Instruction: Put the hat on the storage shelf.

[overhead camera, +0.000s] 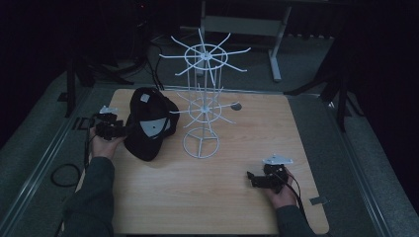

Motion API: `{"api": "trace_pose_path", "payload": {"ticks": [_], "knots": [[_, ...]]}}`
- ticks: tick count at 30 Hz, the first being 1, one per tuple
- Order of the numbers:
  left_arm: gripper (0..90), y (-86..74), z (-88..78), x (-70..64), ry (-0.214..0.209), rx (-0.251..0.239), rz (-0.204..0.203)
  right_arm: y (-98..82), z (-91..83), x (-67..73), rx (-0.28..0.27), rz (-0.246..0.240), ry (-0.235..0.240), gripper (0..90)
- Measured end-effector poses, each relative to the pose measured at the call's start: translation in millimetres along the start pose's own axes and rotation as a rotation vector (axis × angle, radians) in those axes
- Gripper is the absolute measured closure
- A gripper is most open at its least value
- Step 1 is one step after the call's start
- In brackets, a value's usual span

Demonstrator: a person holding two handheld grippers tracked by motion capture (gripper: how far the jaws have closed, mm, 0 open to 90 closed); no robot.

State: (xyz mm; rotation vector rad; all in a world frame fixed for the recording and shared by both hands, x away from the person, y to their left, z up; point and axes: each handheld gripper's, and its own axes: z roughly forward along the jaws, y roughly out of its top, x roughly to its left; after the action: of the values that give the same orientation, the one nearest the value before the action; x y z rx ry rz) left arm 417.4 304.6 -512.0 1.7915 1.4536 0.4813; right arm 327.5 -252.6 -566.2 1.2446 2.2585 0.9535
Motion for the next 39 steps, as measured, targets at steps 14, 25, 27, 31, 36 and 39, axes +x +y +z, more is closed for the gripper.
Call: {"api": "trace_pose_path", "payload": {"ticks": [14,25,27,31,36,39], "knots": [[30.5,-2.6,8.3,-1.8,0.006,0.038,0.005,0.0,0.0,0.0,0.0,0.0,0.0,13.1],[29.2,-7.3,19.4,-1.2,-0.057,0.062,0.008,0.0,0.0,0.1,-0.001,0.0,0.0,13.1],[30.1,-7.2,17.9,-2.7,-0.063,0.062,0.009,0.0,0.0,0.0,0.0,0.0,0.0,13.1],[36.9,-9.7,3.6,-11.6,-0.095,0.047,0.028,0.0,0.0,0.0,0.0,0.0,0.0,13.1],[40.7,-16.3,-6.0,-20.8,-0.141,0.057,0.08,0.0,0.0,0.0,0.0,-0.001,0.0,13.1],[38.3,-17.5,-4.2,-19.1,-0.164,0.062,0.059,0.0,0.0,0.0,0.0,0.0,0.0,13.1]]}}
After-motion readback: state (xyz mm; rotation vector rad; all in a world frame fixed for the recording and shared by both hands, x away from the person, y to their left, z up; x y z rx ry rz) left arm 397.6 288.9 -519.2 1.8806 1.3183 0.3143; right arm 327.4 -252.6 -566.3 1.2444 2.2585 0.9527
